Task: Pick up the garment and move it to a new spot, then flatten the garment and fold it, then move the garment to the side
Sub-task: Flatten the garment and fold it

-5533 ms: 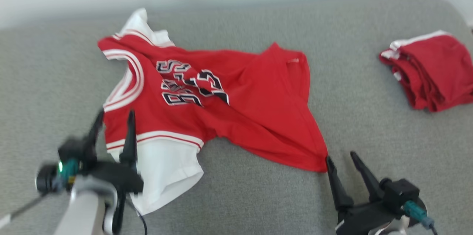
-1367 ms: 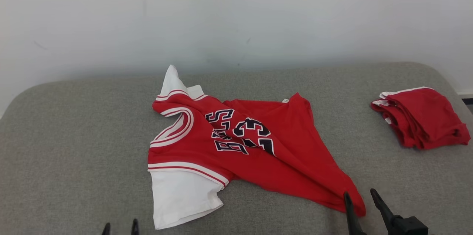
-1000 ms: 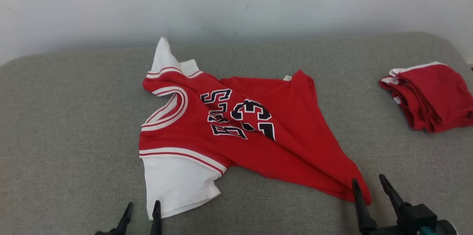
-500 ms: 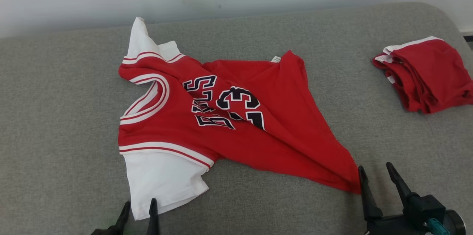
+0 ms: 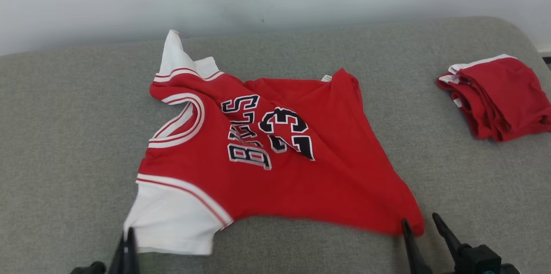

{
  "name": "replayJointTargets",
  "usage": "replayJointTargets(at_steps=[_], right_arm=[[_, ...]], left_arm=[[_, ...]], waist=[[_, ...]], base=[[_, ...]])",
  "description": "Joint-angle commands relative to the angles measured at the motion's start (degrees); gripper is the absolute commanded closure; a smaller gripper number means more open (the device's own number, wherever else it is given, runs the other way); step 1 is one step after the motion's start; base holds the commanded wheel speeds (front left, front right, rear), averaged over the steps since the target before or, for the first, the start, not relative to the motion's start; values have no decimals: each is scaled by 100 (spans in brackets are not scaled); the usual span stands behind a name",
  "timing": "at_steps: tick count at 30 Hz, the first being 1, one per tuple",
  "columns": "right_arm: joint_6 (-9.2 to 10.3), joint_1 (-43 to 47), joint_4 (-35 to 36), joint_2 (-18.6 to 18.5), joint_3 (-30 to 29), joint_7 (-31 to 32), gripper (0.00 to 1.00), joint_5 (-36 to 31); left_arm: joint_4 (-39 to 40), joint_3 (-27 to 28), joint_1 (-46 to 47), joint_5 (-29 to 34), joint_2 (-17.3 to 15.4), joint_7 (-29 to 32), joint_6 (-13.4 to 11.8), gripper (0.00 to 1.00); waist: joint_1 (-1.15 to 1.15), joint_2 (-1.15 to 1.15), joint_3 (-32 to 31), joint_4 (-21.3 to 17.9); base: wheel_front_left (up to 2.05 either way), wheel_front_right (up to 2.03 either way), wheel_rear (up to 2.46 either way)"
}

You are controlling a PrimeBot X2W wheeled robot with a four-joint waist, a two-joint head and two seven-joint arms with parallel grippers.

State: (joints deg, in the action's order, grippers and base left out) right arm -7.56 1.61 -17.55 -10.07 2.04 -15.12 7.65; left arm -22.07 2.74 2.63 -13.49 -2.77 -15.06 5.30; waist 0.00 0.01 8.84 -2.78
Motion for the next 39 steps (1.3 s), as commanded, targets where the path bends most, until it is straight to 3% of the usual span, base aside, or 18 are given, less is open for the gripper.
replayJointTargets(at_steps=[1, 4, 13, 24, 26, 27, 28, 29, 35, 39], right_arm=[[16, 80, -44, -24, 57, -1, 0, 59], [16, 109, -176, -54, 191, -1, 0, 149], [17, 169, -500, -167, 608, -1, 0, 401], [16, 72, -853, -62, 508, -1, 0, 469], [16, 2, -1058, -37, 567, 2, 26, 527], [16, -31, -1132, -32, 594, 6, 62, 526], [16, -59, -1188, -23, 603, 6, 85, 551], [16, -89, -1223, 8, 587, 7, 100, 605], [16, -151, -1073, -63, 476, 0, 100, 531], [16, -157, -602, -32, 290, 0, 100, 561]], left_arm=[[124, 162, -94, 75, -22, -17, -34, 100], [362, 353, -301, 169, -9, -16, -147, 100], [653, -15, -607, 18, -14, -16, -529, 100], [565, 27, -510, 101, -17, -16, -440, 100], [582, 3, -478, 125, -16, -16, -453, 100], [587, 0, -471, 138, -15, -16, -450, 100], [572, 31, -449, 163, -20, -16, -411, 100], [576, 42, -427, 174, -18, -16, -395, 100], [696, 67, -460, 231, -17, -17, -401, 100], [1004, 122, -486, 220, -17, -17, -398, 100]], waist=[[0, -1, -96, 76], [0, -1, -159, 130], [0, -1, -213, 268], [0, -1, -169, 263], [0, -1, -154, 280], [0, -1, -148, 289], [0, -1, -141, 296], [0, -1, -138, 300], [0, -1, -190, 298], [0, -1, -336, 261]], base=[[0, 0, 0], [0, 0, 0], [0, 0, 0], [0, 0, 0], [0, 0, 0], [0, 0, 0], [0, 0, 0], [0, 0, 0], [0, 0, 0], [0, 0, 0]])
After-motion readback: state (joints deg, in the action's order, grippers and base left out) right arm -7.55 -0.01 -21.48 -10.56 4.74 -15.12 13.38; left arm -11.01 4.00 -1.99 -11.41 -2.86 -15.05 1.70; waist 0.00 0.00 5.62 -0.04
